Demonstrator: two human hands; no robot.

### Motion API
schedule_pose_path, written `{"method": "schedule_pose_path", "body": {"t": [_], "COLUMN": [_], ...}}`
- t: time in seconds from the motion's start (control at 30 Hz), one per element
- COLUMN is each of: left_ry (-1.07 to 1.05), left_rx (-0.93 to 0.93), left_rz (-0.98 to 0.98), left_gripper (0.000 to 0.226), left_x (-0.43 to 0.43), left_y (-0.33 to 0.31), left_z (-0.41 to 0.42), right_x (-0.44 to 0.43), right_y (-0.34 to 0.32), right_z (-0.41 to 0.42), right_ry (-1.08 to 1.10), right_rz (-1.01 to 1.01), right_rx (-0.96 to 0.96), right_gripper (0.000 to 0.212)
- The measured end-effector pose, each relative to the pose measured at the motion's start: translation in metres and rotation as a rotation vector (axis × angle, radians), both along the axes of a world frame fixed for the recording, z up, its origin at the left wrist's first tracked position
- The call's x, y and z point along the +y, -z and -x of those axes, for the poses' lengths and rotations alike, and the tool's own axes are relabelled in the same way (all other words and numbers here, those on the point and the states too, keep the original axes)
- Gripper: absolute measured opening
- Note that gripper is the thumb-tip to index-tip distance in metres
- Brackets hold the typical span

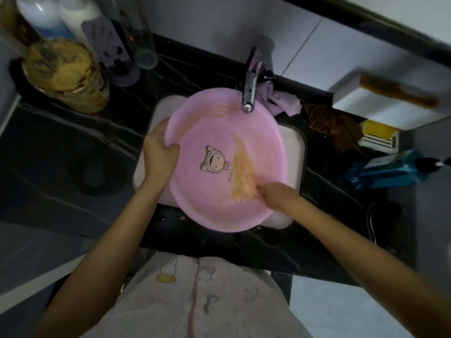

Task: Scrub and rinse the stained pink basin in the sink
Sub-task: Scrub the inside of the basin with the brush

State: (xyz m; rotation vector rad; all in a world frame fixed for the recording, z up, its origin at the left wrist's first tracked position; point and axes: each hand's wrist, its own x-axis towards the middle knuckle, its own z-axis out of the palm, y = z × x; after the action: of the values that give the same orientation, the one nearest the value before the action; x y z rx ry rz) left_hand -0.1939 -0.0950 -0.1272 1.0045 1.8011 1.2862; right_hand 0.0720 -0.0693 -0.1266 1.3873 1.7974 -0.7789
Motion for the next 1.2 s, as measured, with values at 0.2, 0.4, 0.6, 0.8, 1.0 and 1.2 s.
{"method": "schedule_pose_path", "body": {"t": [0.2,0.4,0.6,0.8,1.0,1.2], "left_ry": [-0.025,-0.041,-0.052,-0.047,-0.029,-0.040], "left_rx": [0.021,0.017,-0.041,0.005,-0.006,0.023], "left_rz": [-0.003,-0.001,0.013,0.017,0.013,0.016], "left_gripper": [0.052,0.053,0.050,0.050,0.051,0.053], "left_x": [0.005,0.005,0.003,0.005,0.002,0.002], "left_y": [0.006,0.008,0.013,0.008,0.000,-0.004], "left_z": [-0.005,-0.006,-0.004,-0.006,-0.008,-0.009], "right_x": [-0.046,-0.055,-0.071,-0.065,-0.115,-0.112], "right_y": [-0.044,-0.067,-0.073,-0.087,-0.082,-0.077], "right_z": [0.062,0.113,0.066,0.129,0.079,0.112], "right_ry": [0.169,0.799,0.623,0.722,0.378,0.487], "right_rz": [0.282,0.354,0.370,0.219,0.056,-0.028], "right_rx": [0.265,0.605,0.346,0.661,0.367,0.550], "right_gripper": [0.037,0.038,0.034,0.034,0.030,0.032]}}
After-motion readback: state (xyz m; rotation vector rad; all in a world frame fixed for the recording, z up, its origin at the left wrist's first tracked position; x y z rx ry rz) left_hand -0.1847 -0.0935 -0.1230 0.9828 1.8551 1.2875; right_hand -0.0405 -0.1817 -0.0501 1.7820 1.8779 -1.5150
